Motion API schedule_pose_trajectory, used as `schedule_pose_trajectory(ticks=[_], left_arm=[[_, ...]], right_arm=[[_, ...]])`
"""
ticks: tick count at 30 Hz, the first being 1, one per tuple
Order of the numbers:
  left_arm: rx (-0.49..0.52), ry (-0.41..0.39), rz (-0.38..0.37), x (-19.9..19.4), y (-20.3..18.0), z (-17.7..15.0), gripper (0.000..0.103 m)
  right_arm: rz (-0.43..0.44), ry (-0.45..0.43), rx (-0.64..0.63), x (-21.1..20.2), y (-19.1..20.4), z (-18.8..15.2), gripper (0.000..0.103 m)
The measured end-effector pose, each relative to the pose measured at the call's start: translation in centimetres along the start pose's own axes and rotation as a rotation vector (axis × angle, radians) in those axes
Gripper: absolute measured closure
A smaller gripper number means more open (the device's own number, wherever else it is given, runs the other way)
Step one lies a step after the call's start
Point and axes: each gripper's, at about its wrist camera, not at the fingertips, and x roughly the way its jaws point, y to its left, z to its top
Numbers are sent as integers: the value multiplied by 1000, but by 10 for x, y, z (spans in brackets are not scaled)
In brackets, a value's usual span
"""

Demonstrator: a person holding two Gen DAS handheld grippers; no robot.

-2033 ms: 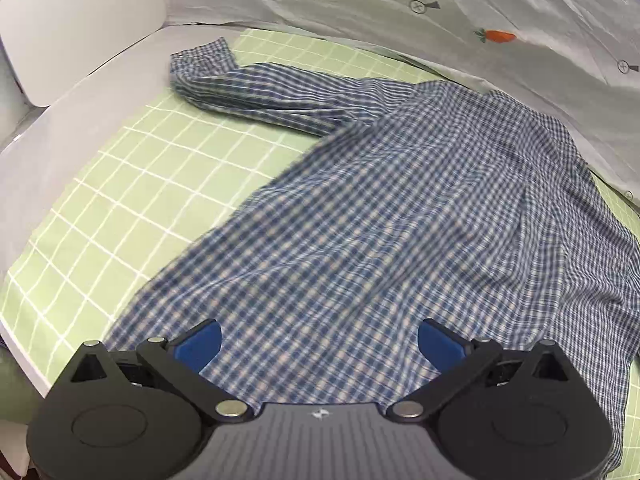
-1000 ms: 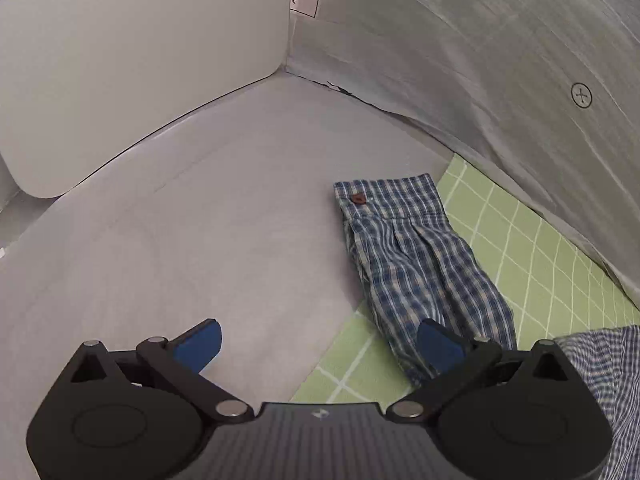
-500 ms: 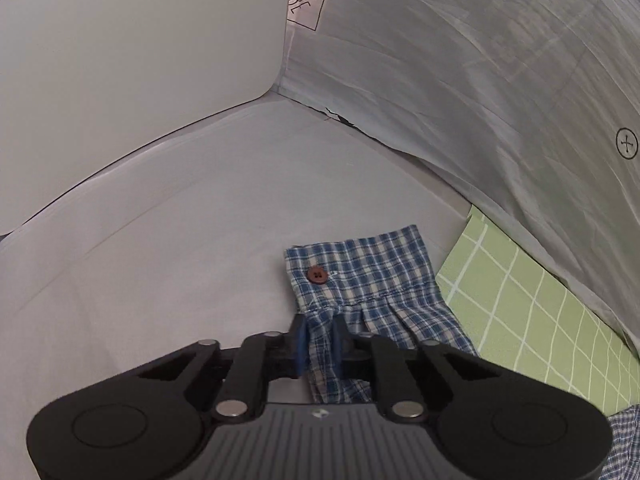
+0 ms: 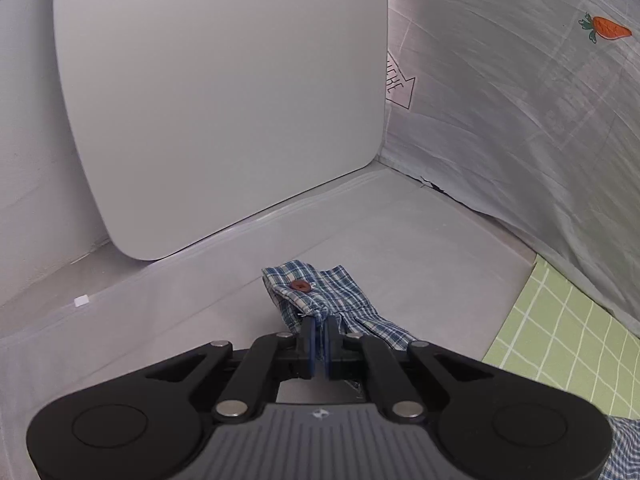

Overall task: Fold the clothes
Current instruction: 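Grasp the shirt cuff with the left tool and pull the sleeve outward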

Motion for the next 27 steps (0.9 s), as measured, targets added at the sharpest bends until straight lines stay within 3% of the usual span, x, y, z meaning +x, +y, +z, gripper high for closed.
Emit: schedule_pose_trajectory(ticks=[4, 6, 10, 13, 15, 16, 21, 27], left_arm=[[-9, 99, 59, -7, 22, -26, 96], [11, 140, 60, -6, 30, -37, 89], [35, 142, 37, -8, 40, -39, 77], [79, 97, 21, -9, 40, -29, 58], [137, 67, -4, -4, 37, -20, 37], [166, 52, -17, -1, 35, -16, 33], [215, 96, -108, 26, 26, -4, 32], [204, 130, -152, 50, 22, -4, 32]], right_arm=[[-1, 0, 1, 0, 0, 0, 0], [-1, 0, 1, 0, 0, 0, 0], [-3, 0, 3, 1, 0, 1, 0], [-4, 0, 4, 1, 1, 1, 0], [-4, 0, 4, 1, 1, 1, 0], [-4, 0, 4, 1, 1, 1, 0], [-3, 0, 4, 0, 1, 1, 0], [-1, 0, 2, 0, 0, 1, 0]])
